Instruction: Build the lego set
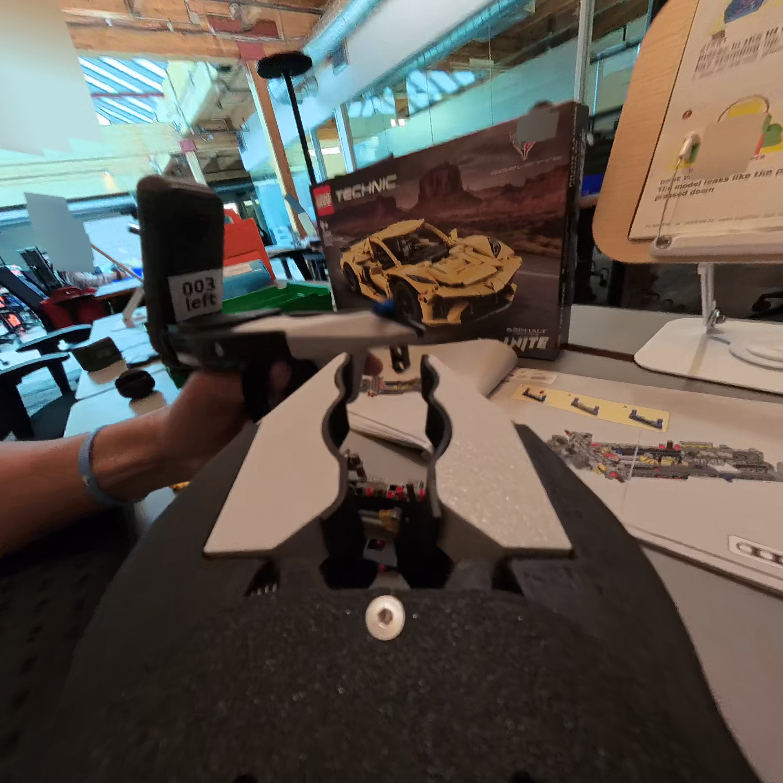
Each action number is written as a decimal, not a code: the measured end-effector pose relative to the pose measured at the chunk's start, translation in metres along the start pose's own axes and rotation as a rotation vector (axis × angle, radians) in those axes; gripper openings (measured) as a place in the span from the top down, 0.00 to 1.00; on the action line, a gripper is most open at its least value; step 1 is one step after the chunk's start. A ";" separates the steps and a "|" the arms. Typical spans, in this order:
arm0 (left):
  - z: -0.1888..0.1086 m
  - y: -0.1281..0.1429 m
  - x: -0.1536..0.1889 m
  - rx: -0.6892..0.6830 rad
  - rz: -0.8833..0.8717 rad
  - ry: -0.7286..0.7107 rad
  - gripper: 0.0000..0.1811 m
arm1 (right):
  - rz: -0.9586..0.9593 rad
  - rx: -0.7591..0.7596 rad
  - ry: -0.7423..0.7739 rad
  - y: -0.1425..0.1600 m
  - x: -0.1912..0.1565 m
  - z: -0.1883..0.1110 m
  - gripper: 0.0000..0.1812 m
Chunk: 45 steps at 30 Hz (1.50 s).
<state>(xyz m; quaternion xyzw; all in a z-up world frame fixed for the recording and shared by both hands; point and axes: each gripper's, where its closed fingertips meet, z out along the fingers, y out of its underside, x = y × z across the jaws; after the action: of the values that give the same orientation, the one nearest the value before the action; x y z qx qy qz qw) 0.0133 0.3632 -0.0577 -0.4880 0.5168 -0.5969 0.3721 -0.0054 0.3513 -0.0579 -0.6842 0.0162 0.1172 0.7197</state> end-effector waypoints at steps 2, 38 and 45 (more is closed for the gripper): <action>-0.002 -0.008 0.006 0.053 -0.185 0.092 0.97 | -0.030 -0.079 0.007 0.014 -0.001 0.006 0.80; -0.045 0.085 0.039 -0.665 -0.236 0.457 0.96 | -1.364 -0.666 -0.192 0.061 -0.016 -0.019 0.95; -0.023 0.036 0.030 -0.369 -0.511 0.457 0.97 | -0.517 -0.382 0.014 0.031 -0.002 -0.016 0.61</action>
<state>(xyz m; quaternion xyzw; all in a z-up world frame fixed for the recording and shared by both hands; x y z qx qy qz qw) -0.0187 0.3334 -0.0868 -0.5142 0.5467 -0.6608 -0.0075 -0.0108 0.3364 -0.0892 -0.7892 -0.1757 -0.0733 0.5839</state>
